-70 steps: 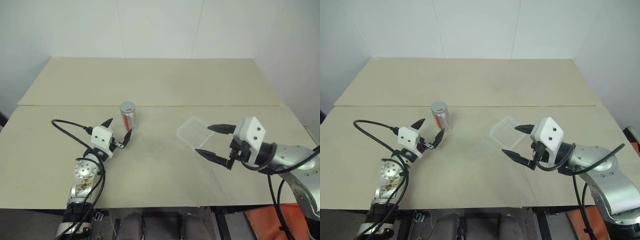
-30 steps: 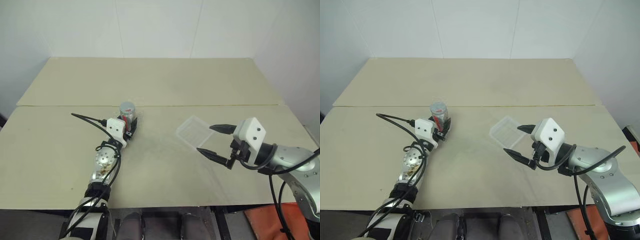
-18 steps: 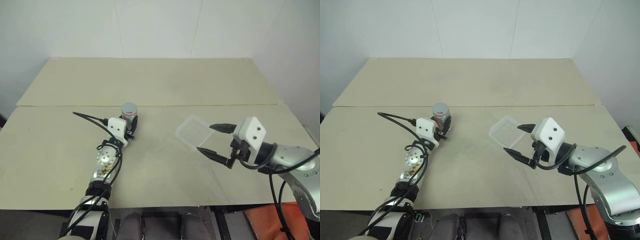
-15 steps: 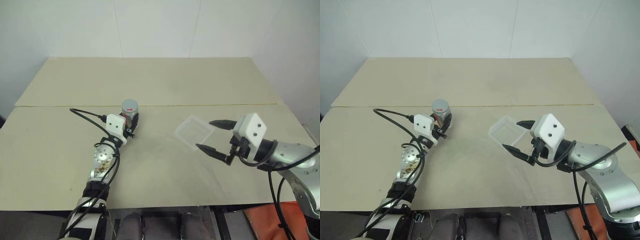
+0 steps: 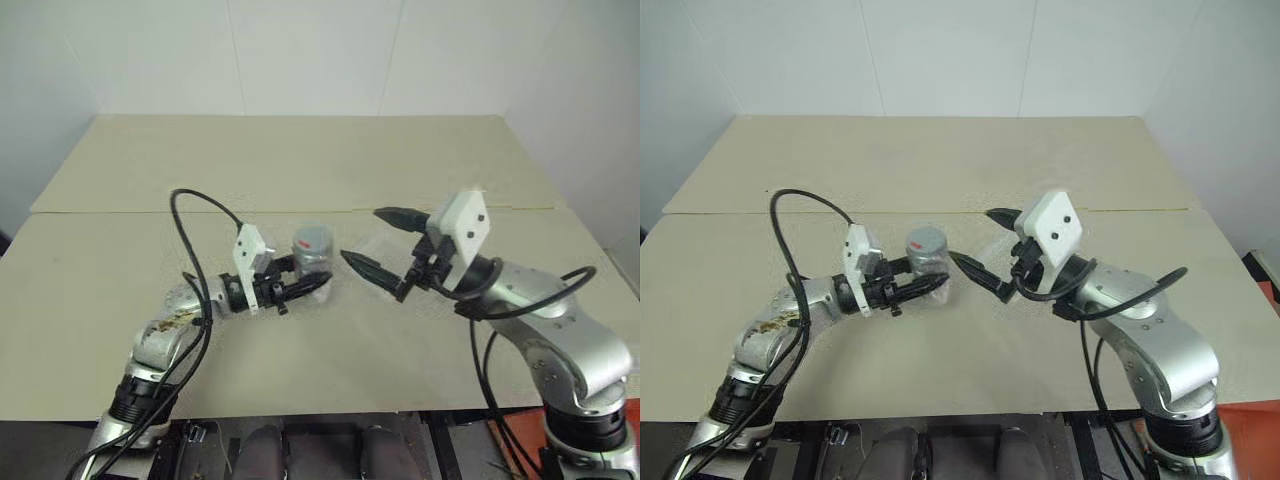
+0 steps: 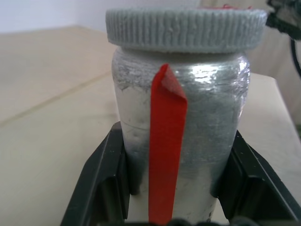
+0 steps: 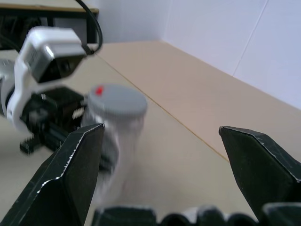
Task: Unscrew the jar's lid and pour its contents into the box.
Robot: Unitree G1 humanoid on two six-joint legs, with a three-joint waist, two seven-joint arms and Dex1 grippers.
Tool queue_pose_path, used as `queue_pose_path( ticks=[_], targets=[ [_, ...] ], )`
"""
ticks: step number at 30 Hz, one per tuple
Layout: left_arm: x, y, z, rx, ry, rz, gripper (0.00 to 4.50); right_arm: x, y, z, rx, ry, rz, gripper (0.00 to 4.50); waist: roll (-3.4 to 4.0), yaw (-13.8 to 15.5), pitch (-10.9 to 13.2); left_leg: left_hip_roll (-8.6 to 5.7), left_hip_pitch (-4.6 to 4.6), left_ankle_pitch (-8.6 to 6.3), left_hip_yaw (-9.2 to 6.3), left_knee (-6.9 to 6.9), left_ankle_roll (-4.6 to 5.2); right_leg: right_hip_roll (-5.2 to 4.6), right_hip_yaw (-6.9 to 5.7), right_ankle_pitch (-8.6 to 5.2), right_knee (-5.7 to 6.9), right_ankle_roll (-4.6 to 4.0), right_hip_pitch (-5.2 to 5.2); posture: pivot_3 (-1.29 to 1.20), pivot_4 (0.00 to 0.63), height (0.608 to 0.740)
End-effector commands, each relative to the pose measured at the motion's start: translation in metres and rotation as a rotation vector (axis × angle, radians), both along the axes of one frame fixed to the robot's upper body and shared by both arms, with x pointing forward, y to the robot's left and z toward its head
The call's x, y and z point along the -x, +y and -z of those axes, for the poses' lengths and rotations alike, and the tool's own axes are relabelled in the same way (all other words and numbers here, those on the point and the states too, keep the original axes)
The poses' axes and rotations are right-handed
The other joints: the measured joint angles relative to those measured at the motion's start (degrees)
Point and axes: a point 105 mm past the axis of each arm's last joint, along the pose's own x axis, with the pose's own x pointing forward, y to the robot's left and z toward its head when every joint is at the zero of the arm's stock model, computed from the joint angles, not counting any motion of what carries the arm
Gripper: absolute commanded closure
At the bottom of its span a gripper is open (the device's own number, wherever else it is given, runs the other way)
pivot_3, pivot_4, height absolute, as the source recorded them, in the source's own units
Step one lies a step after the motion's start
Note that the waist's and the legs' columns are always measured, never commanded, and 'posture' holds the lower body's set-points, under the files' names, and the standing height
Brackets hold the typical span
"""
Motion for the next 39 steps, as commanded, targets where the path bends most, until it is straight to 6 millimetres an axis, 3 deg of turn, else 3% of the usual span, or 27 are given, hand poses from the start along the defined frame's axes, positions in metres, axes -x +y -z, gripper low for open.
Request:
queue_pose_path(
  ticks=[1,9,21,35,39],
  targets=[
    [-0.003,-0.01,-0.013,0.011,-0.045,0.018,2.5,0.008,0.007,-0.011,-0.019,-0.042,-0.017,0.0,0.0,0.13,0.0,0.0,-0.01,0.0,0.0,0.0,0.0,0.0,0.0,0.0,-0.01,0.0,0.0,0.0,0.15,0.74],
    [-0.009,-0.022,-0.014,-0.055,-0.141,0.032,2.5,0.015,0.017,-0.011,-0.045,-0.007,-0.066,0.0,0.0,0.16,0.0,-0.02,-0.03,0.0,-0.01,0.0,0.01,0.0,0.01,0.0,-0.02,0.0,-0.01,0.0,0.15,0.74],
    [-0.008,-0.024,-0.017,-0.058,-0.231,0.019,2.5,0.002,0.025,-0.008,-0.05,0.019,-0.065,0.0,0.0,0.26,0.0,-0.03,-0.07,0.0,-0.02,0.01,0.02,-0.02,-0.01,0.0,-0.02,0.0,-0.03,0.0,0.15,0.74],
    [-0.009,-0.024,-0.018,-0.025,-0.22,-0.02,2.5,-0.01,0.028,-0.004,-0.071,0.023,-0.02,0.0,0.0,0.25,0.0,-0.03,-0.1,0.0,-0.04,0.01,0.01,-0.01,-0.01,0.0,-0.01,0.0,-0.07,0.0,0.15,0.74],
    [-0.011,-0.024,-0.018,-0.023,-0.22,-0.026,2.5,-0.009,0.029,-0.002,-0.072,0.03,-0.025,0.96,0.0,0.23,0.0,-0.02,-0.1,0.0,-0.04,0.01,0.02,-0.01,-0.01,0.0,-0.01,0.0,-0.07,0.0,0.15,0.74]
  ],
)
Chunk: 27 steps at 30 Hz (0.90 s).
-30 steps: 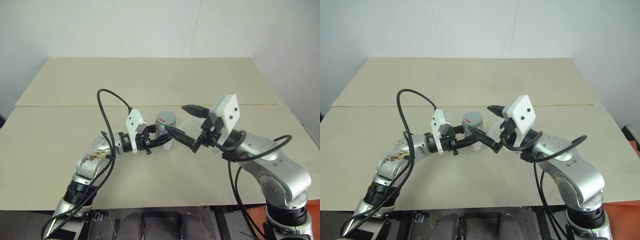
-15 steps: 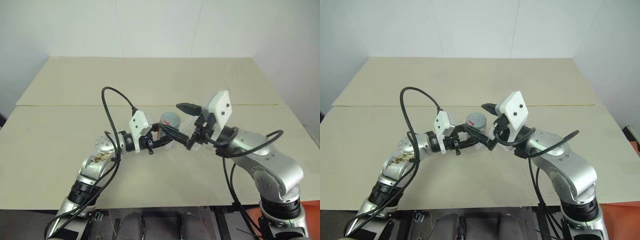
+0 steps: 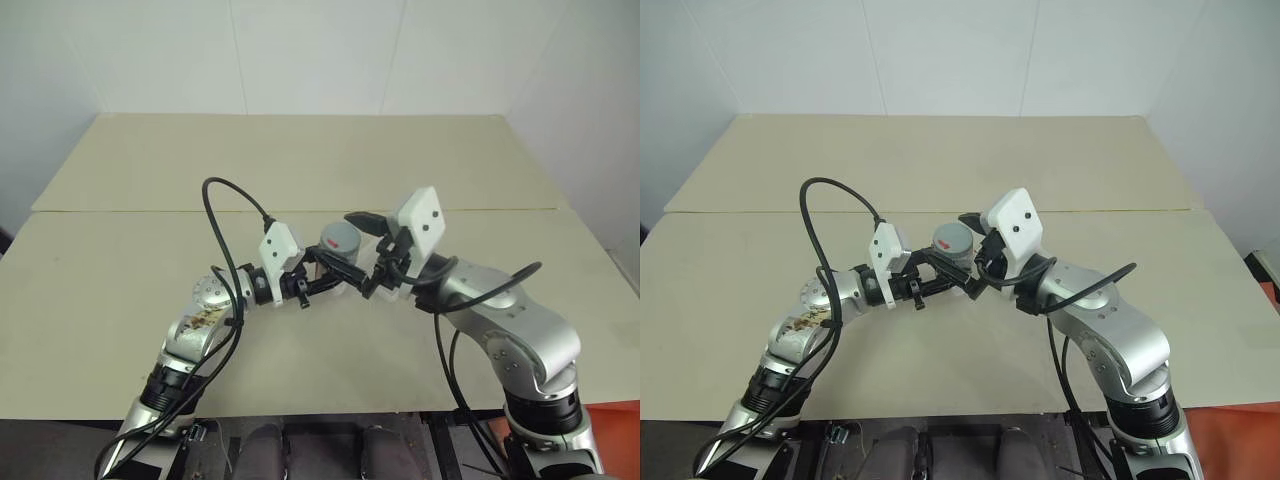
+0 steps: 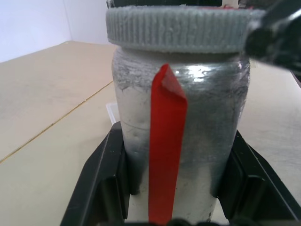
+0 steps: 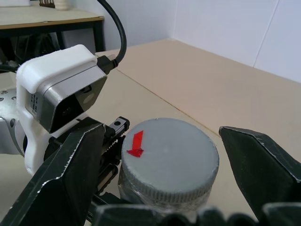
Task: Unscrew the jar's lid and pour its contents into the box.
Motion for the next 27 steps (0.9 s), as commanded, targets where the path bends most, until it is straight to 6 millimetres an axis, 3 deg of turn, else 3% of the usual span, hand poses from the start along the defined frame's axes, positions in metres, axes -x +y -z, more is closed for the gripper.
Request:
queue_pose_path(
  ticks=[1,3,14,27],
  targets=[
    [-0.001,0.001,-0.013,0.03,-0.048,-0.005,2.5,0.003,0.0,-0.013,-0.024,-0.063,-0.006,1.31,0.0,0.01,0.0,0.0,0.0,0.0,0.0,0.0,0.0,0.0,0.0,0.0,0.0,0.0,0.0,0.0,0.15,0.74],
    [-0.001,0.001,-0.013,0.03,-0.049,-0.005,2.5,0.003,0.0,-0.011,-0.021,-0.062,-0.005,1.73,0.0,-0.01,0.0,0.0,0.0,0.0,0.0,0.0,0.0,0.0,0.0,0.0,0.0,0.0,0.0,0.0,0.15,0.74],
    [0.011,0.005,-0.013,0.025,-0.05,0.081,2.5,0.006,-0.002,-0.008,-0.003,-0.06,-0.067,1.73,0.01,-0.03,0.0,0.0,0.0,0.0,0.0,0.0,0.0,0.0,0.0,0.0,0.0,0.0,0.0,0.0,0.15,0.74],
    [0.036,0.018,-0.021,0.058,-0.036,0.276,2.5,0.03,-0.013,-0.017,0.051,-0.028,-0.528,1.73,0.02,-0.11,0.01,0.04,0.02,-0.01,-0.01,-0.01,0.01,0.03,-0.01,0.0,-0.03,0.0,0.02,0.0,0.15,0.74]
  ],
)
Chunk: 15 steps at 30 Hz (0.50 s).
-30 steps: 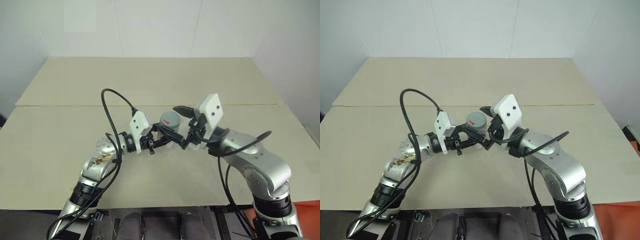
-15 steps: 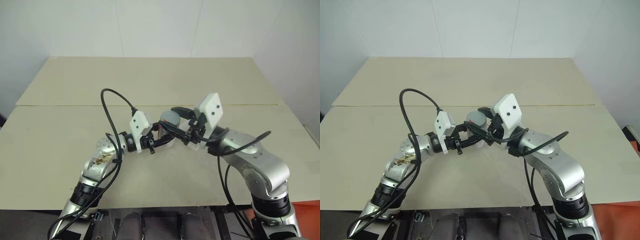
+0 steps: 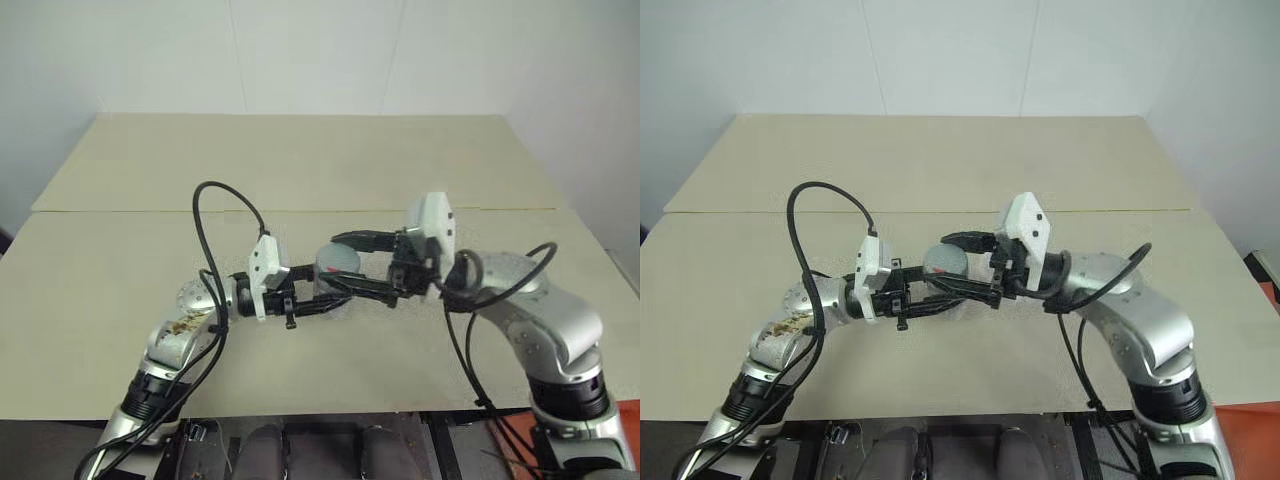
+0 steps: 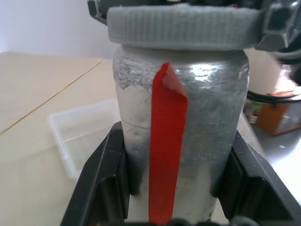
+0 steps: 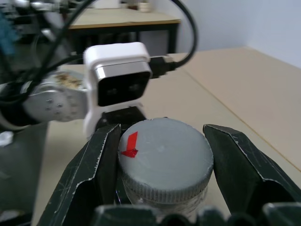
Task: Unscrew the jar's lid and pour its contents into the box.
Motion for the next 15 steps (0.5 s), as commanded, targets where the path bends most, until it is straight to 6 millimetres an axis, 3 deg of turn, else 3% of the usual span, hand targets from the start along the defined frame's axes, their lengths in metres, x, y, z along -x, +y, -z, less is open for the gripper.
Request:
queue_pose_path(
  ticks=[1,15],
  targets=[
    [0.001,0.01,-0.018,0.042,-0.06,-0.002,2.5,0.006,-0.007,-0.01,-0.013,-0.029,-0.124,1.73,0.0,0.01,0.0,0.0,0.0,0.0,0.0,0.0,0.0,0.0,0.0,0.0,0.0,0.0,0.0,0.0,0.15,0.74],
    [0.004,0.008,-0.02,0.049,-0.07,0.012,2.5,-0.008,-0.01,-0.009,0.086,-0.066,-0.555,1.73,0.02,0.04,0.01,0.0,0.01,0.0,0.03,0.02,0.0,0.0,0.01,0.0,0.02,0.0,-0.01,0.0,0.15,0.74]
  ],
)
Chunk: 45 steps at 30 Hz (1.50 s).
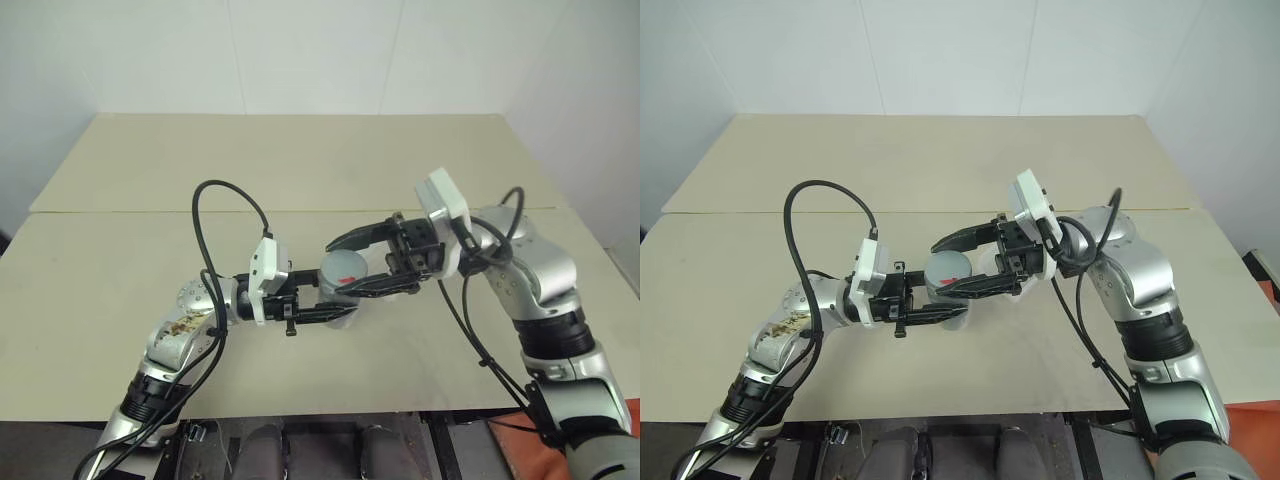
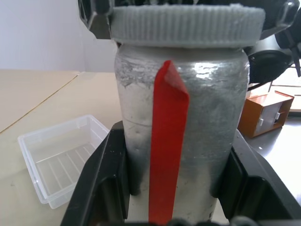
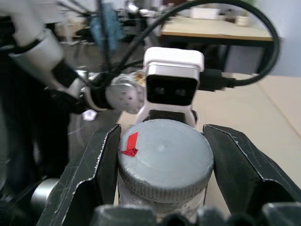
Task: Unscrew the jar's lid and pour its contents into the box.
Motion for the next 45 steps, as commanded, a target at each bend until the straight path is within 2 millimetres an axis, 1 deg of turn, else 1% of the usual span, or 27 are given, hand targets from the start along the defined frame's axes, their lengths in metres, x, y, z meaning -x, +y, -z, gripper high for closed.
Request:
queue_pose_path(
  ticks=[1,4,11,13,14,16,17,23,24,27,29,31,34,36,40,43,45],
  targets=[
    [-0.005,0.011,-0.015,0.037,-0.055,-0.051,2.5,0.003,-0.006,-0.002,0.02,-0.021,-0.139,1.73,0.0,0.01,0.0,-0.01,-0.01,0.0,0.01,0.01,0.0,-0.01,0.0,0.0,0.0,0.0,0.0,0.0,0.15,0.74],
    [-0.004,0.01,-0.016,0.038,-0.057,-0.047,2.5,0.001,-0.004,-0.003,0.013,-0.02,-0.178,1.73,0.01,0.09,0.01,0.0,0.0,0.0,0.01,0.01,0.0,-0.01,0.0,0.0,0.01,0.0,0.0,0.0,0.15,0.74],
    [-0.005,0.01,-0.015,0.032,-0.057,-0.055,2.5,-0.005,0.001,0.0,0.029,-0.051,-0.2,1.73,0.03,0.07,0.02,0.01,0.0,0.0,0.02,0.01,0.0,-0.02,-0.01,0.0,0.01,0.0,-0.01,0.0,0.15,0.74],
    [-0.005,0.01,-0.014,0.029,-0.058,-0.061,2.5,-0.007,0.0,-0.001,0.027,-0.043,-0.194,1.01,0.03,0.1,0.02,0.01,0.0,0.0,0.02,0.01,0.0,-0.02,-0.01,0.0,0.01,0.0,-0.01,0.0,0.15,0.74],
    [-0.005,0.011,-0.014,0.028,-0.058,-0.062,2.5,-0.007,-0.001,-0.001,0.026,-0.039,-0.194,0.77,0.03,0.1,0.02,0.01,0.0,0.0,0.02,0.01,0.0,-0.02,-0.01,0.0,0.01,0.0,-0.01,0.0,0.15,0.74],
    [-0.006,0.011,-0.013,0.029,-0.056,-0.068,2.5,-0.008,-0.002,-0.002,0.02,-0.04,-0.189,0.13,0.03,0.1,0.02,0.01,-0.01,0.0,0.02,0.01,0.0,-0.04,-0.01,0.0,0.02,0.0,-0.01,0.0,0.15,0.74],
    [-0.006,0.012,-0.013,0.033,-0.054,-0.072,2.5,-0.009,-0.003,-0.003,0.013,-0.046,-0.184,0.02,0.03,0.09,0.02,0.01,-0.01,0.0,0.02,0.01,0.0,-0.04,-0.01,0.0,0.01,0.0,-0.01,0.0,0.15,0.74],
    [-0.009,0.011,-0.011,0.036,-0.041,-0.1,2.5,-0.009,-0.013,-0.01,-0.015,-0.089,-0.124,0.02,0.03,0.23,0.02,0.02,-0.02,0.0,0.02,0.01,0.0,-0.04,-0.01,0.0,0.01,0.0,-0.02,0.0,0.15,0.74],
    [-0.009,0.011,-0.01,0.035,-0.041,-0.105,2.5,-0.009,-0.015,-0.012,-0.031,-0.098,-0.09,0.02,0.03,0.27,0.02,0.01,-0.02,0.0,0.02,0.01,0.0,-0.04,-0.02,0.0,0.01,0.0,-0.02,0.0,0.15,0.74],
    [-0.009,0.013,-0.009,0.037,-0.035,-0.118,2.5,-0.013,-0.018,-0.017,-0.071,-0.116,0.098,0.02,0.03,0.34,0.02,0.02,-0.06,0.0,0.01,0.01,0.0,-0.06,-0.05,0.0,-0.01,0.0,-0.02,0.0,0.15,0.74],
    [-0.009,0.014,-0.007,0.036,-0.031,-0.133,2.5,-0.007,-0.021,-0.019,-0.106,-0.111,0.172,0.02,0.03,0.3,0.02,0.02,-0.08,0.0,0.02,0.01,0.0,-0.08,-0.04,0.0,0.01,0.0,-0.05,0.0,0.15,0.74],
    [-0.01,0.014,-0.006,0.035,-0.025,-0.142,2.5,0.003,-0.024,-0.018,-0.129,-0.112,0.224,0.02,0.03,0.32,0.02,0.02,-0.07,0.0,0.02,0.01,0.0,-0.07,-0.04,0.0,0.02,0.0,-0.06,0.0,0.15,0.74],
    [-0.011,0.013,-0.005,0.034,-0.029,-0.154,2.5,0.006,-0.02,-0.013,-0.141,-0.146,0.378,0.02,0.03,0.27,0.02,0.03,-0.07,0.0,0.01,0.01,0.0,-0.08,-0.03,0.0,0.02,0.0,-0.05,0.0,0.15,0.74],
    [-0.015,0.012,-0.005,0.032,-0.04,-0.178,2.5,0.007,-0.017,-0.012,-0.182,-0.114,0.465,0.02,0.03,0.06,0.02,0.03,-0.04,0.0,0.02,0.01,-0.01,-0.07,-0.01,0.0,0.03,-0.01,-0.05,0.0,0.15,0.74],
    [-0.022,0.013,-0.003,0.015,-0.051,-0.232,2.5,0.013,-0.011,-0.016,-0.25,-0.084,0.581,0.02,0.03,0.07,0.02,0.03,-0.02,0.01,0.01,0.0,-0.02,-0.03,0.0,0.0,0.07,-0.01,-0.05,0.0,0.15,0.74],
    [-0.027,0.013,-0.003,0.012,-0.057,-0.272,2.5,0.009,-0.004,-0.014,-0.262,-0.087,0.706,0.02,0.03,0.13,0.02,0.01,-0.06,0.0,0.01,0.0,-0.01,-0.05,0.0,0.0,0.02,-0.01,-0.05,0.0,0.15,0.74],
    [-0.029,0.013,-0.002,0.014,-0.057,-0.283,2.5,0.01,-0.002,-0.015,-0.29,-0.06,0.734,0.02,0.03,0.14,0.02,0.0,-0.06,0.01,0.01,0.0,-0.02,-0.05,-0.01,0.0,0.03,-0.01,-0.05,0.0,0.15,0.74]
  ],
)
